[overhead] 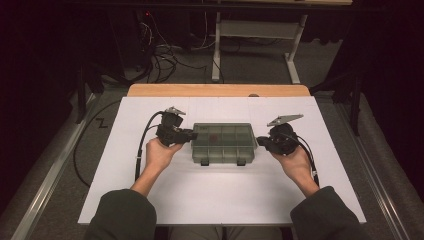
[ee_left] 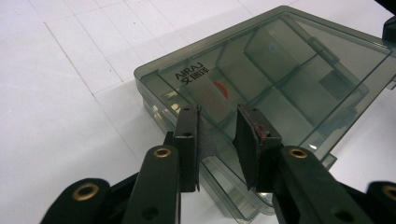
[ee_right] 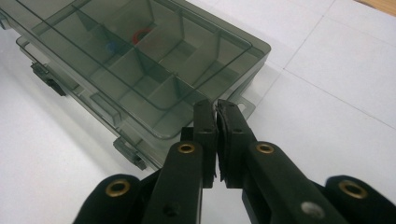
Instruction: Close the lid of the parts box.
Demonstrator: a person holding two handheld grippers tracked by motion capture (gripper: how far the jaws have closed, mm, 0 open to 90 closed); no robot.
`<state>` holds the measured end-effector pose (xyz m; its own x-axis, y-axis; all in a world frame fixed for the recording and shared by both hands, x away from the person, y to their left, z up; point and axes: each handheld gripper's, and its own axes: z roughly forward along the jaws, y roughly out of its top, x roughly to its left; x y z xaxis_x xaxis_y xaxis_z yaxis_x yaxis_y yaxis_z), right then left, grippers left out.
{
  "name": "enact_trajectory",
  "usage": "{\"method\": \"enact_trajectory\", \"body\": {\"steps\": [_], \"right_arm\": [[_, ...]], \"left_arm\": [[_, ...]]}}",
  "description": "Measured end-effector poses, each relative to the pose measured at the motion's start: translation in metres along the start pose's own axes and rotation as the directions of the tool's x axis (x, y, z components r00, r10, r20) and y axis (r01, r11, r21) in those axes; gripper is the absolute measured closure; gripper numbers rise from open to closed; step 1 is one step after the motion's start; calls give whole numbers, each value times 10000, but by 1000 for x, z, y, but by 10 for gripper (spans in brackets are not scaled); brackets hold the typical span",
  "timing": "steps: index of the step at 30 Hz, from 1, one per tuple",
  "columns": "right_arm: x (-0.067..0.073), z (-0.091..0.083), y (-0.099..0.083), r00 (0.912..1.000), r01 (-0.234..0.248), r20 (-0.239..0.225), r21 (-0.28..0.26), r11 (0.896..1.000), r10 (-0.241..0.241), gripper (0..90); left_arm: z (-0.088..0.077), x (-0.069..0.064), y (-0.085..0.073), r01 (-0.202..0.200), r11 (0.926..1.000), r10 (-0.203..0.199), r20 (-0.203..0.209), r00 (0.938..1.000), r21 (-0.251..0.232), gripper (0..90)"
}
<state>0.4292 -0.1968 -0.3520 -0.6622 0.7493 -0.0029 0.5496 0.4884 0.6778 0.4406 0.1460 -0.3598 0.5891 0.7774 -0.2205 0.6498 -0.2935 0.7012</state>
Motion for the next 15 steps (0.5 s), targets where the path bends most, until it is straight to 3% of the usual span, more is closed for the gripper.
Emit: {"method": "enact_trajectory", "body": {"steps": [15], "right_arm": [[4,6,1,9999,31,-136,-2,10000,-31,888]], "left_arm": [[5,-6,-8,-308,9995,310,-177,9994,100,700]]}}
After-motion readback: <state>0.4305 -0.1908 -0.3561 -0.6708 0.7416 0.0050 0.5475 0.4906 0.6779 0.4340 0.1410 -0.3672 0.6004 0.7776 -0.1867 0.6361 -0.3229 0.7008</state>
